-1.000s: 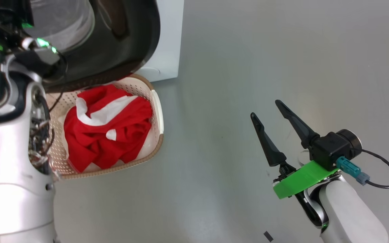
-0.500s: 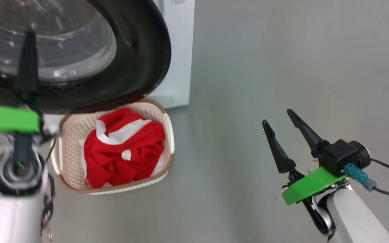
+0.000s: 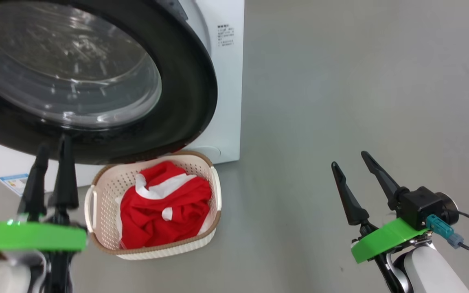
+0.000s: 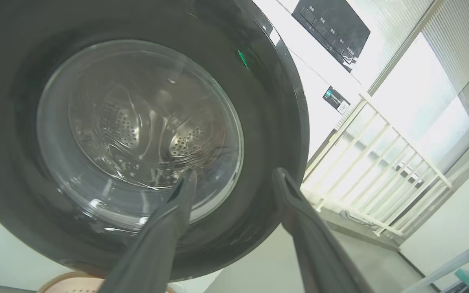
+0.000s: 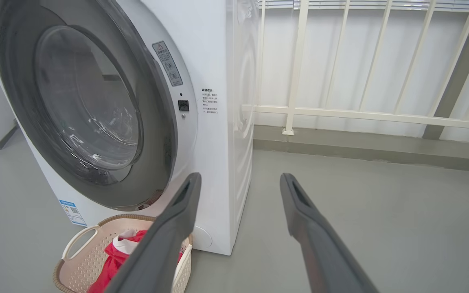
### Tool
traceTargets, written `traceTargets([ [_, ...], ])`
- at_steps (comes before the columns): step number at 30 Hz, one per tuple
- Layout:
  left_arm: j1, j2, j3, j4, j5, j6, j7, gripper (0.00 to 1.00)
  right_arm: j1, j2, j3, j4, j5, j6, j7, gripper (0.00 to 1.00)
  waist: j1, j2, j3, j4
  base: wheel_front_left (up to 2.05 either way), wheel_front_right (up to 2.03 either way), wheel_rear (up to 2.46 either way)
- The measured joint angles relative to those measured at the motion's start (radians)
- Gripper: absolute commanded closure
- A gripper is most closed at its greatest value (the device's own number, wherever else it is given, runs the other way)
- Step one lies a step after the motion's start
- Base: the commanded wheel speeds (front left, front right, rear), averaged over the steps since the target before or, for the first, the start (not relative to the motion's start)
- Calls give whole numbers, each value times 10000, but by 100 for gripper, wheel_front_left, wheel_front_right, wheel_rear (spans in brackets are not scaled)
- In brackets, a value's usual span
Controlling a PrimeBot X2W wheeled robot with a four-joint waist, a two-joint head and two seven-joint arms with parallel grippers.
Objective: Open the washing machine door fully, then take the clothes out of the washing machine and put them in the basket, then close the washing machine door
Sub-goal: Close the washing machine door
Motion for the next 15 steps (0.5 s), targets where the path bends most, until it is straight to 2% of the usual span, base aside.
traceTargets([
  [4, 894, 374, -42, -372, 1651, 445, -171, 0, 191, -8, -2, -46, 0, 0, -2, 0, 0, 0, -312, 14, 0, 0, 0],
  [8, 1797, 414, -73, -671, 3045, 842, -192, 0, 464, -25, 46, -82, 0, 0, 0, 0, 0, 0, -637, -25, 0, 0, 0],
  [12, 2657, 391, 4, -790, 3977, 1081, -205, 0, 753, -105, 81, -257, 15, 0, 0, 0, 0, 0, -957, -97, 0, 0, 0],
  [15, 3056, 171, 167, -880, 4360, 1131, -205, 0, 932, -196, 180, -416, 77, 0, -2, 0, 0, 0, -1148, -148, 0, 0, 0],
])
